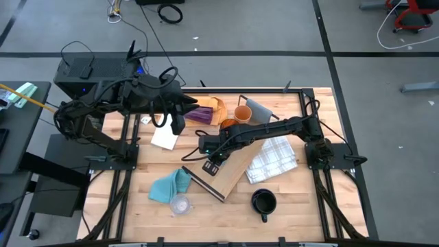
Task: Stack small to large cups/mugs on shelf
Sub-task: Put the blue mug on the shelf, then put the transparent mug on the shelf
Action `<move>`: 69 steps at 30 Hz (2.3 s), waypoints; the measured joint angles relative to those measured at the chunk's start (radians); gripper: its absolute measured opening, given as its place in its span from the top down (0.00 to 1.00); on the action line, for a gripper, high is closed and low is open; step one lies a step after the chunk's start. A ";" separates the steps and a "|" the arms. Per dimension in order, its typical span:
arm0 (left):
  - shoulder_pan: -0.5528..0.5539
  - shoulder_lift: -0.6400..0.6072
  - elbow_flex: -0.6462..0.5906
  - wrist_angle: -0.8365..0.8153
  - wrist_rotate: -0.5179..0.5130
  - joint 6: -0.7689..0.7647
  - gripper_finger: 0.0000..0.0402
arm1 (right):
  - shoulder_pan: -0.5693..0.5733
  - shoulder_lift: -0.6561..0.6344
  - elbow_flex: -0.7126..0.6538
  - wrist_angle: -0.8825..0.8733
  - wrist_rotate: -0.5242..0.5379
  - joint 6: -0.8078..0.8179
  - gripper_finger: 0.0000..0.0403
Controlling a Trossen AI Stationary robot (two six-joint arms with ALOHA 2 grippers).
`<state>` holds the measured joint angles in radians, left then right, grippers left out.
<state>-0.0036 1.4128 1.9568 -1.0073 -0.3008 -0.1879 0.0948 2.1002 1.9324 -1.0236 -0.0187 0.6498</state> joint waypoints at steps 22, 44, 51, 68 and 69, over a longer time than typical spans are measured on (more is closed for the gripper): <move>0.000 0.000 0.000 -0.001 0.000 0.000 0.78 | -0.001 -0.011 0.002 0.000 -0.004 -0.030 0.75; 0.000 0.000 0.000 -0.031 0.010 0.001 0.75 | 0.036 -0.013 0.314 -0.276 0.019 -0.140 0.75; -0.008 0.000 0.000 -0.040 0.038 0.000 0.76 | 0.113 -0.013 0.349 -0.537 0.116 -0.169 0.75; -0.208 0.016 0.001 -0.094 0.148 -0.072 0.76 | 0.158 -0.188 0.334 -0.548 0.382 0.024 0.75; -0.217 0.023 0.001 -0.108 0.146 -0.095 0.76 | 0.158 -0.204 0.334 -0.548 0.392 0.028 0.75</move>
<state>-0.2210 1.4359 1.9575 -1.1151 -0.1545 -0.2832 0.2523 1.8965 2.2665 -1.5713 0.3736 0.6781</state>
